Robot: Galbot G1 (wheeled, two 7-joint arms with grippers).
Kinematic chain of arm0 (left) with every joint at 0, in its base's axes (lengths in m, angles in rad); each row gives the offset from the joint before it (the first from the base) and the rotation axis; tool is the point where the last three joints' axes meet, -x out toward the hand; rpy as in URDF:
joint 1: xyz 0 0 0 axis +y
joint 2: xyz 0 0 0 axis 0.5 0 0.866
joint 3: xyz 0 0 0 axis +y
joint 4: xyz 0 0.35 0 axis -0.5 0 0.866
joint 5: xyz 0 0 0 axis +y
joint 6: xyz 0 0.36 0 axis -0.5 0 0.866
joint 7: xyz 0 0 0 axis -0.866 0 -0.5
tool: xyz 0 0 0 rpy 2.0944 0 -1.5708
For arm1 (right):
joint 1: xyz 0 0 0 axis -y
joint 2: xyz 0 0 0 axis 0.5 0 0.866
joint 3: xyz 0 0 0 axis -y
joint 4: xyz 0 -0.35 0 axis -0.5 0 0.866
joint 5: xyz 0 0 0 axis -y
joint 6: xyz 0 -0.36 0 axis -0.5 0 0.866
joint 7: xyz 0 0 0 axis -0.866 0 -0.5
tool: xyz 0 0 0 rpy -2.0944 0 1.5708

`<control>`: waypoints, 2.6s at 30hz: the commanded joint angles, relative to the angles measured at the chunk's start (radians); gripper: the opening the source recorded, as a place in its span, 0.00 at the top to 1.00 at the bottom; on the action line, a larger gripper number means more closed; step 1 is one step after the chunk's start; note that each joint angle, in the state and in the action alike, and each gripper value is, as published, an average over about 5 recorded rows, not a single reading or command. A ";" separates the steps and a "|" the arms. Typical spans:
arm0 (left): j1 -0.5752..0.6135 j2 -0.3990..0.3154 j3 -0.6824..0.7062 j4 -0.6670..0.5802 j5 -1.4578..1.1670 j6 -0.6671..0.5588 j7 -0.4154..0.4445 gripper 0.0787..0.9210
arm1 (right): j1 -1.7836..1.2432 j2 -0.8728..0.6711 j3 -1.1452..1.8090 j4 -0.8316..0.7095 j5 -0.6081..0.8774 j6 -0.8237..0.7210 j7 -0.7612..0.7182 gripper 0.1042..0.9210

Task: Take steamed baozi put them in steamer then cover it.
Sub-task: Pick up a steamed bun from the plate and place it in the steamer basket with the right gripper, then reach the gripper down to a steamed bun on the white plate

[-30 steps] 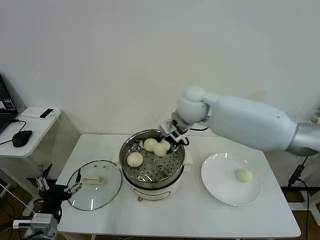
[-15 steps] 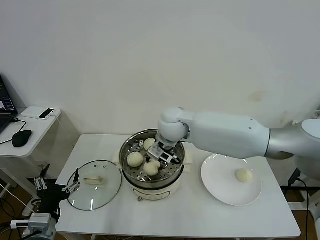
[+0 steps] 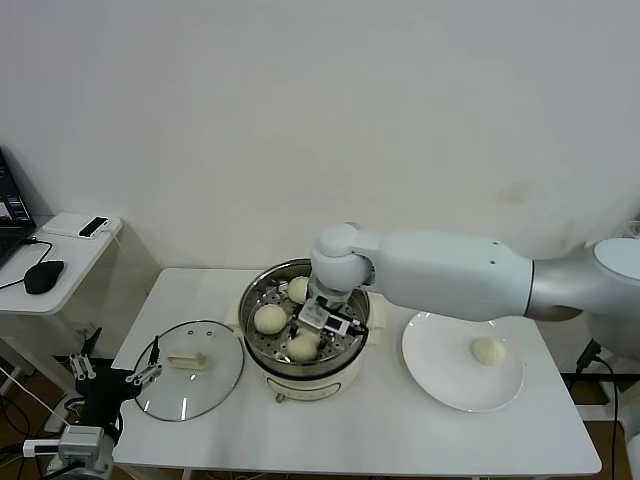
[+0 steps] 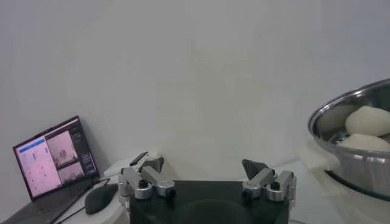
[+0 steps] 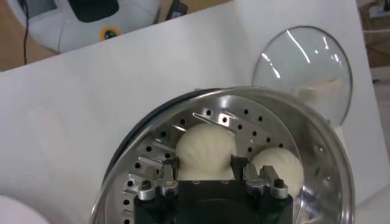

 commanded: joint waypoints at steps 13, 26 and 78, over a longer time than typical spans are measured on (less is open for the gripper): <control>-0.001 0.011 -0.008 -0.003 -0.004 -0.001 0.002 0.12 | 0.013 -0.127 0.172 -0.061 0.023 -0.156 -0.011 0.12; -0.008 0.028 -0.005 -0.001 -0.011 -0.001 0.004 0.12 | 0.010 -0.516 0.187 0.041 0.078 -0.460 0.016 0.12; -0.018 0.034 0.026 0.025 -0.002 0.001 0.000 0.12 | -0.717 -0.512 0.713 -0.333 -0.312 -0.329 0.029 0.12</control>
